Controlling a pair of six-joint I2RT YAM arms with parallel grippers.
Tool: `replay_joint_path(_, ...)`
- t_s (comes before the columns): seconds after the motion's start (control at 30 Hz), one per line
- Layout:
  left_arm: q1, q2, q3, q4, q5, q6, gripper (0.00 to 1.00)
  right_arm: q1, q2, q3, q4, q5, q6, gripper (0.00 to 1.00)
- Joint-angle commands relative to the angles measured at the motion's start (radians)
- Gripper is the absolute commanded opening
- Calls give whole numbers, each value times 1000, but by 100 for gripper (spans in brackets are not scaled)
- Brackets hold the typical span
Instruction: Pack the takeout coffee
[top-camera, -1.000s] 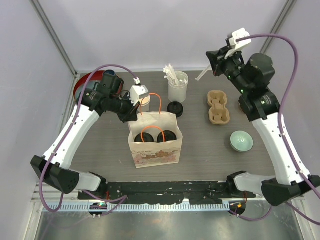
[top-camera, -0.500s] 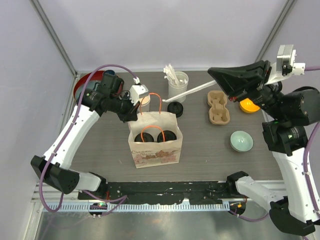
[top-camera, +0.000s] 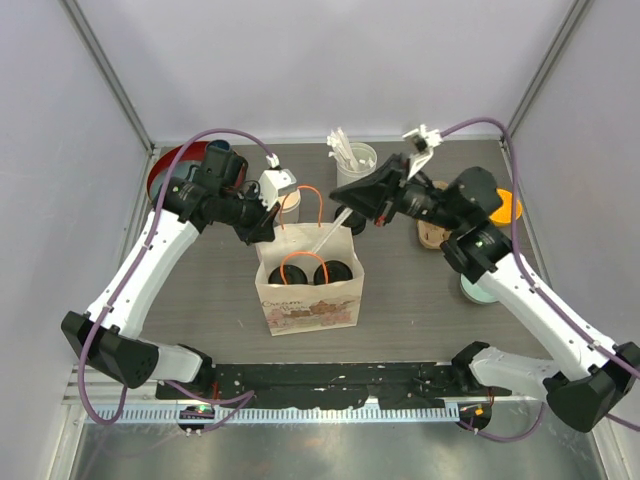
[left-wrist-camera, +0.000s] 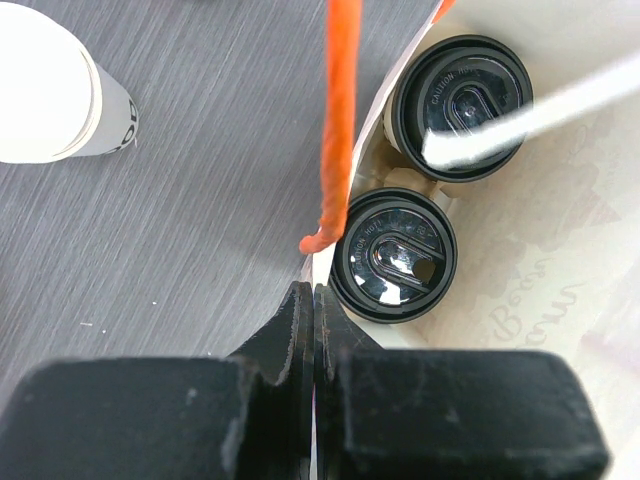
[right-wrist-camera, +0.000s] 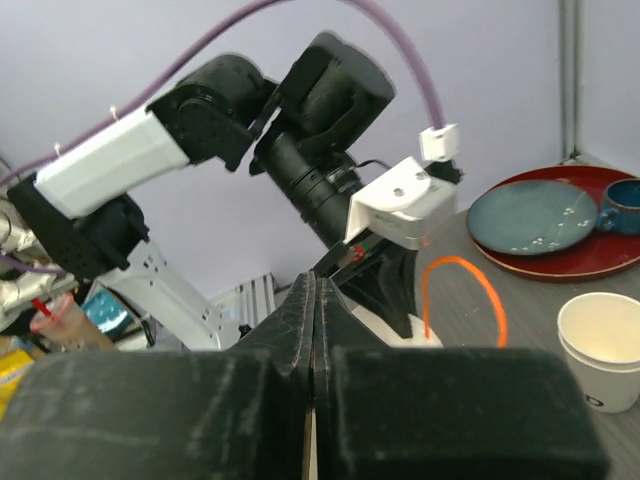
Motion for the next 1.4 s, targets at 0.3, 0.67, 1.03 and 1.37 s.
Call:
replay_joint_path(0.3,5,-30,22,13,4,-12,0,206,131,23,-14,118,-307,1)
replay_joint_path(0.67,5,-22,27,7,4,-8,0,204,175,113,-168,219,-370,58)
replay_joint_path(1.03,5,-13,30,7,6,-5,0,-32,183,339,-481,567,-397,77)
replay_joint_path(1.37,5,-12,29,-3,-3,3,0,-213,447,285,-434,638,-579,33)
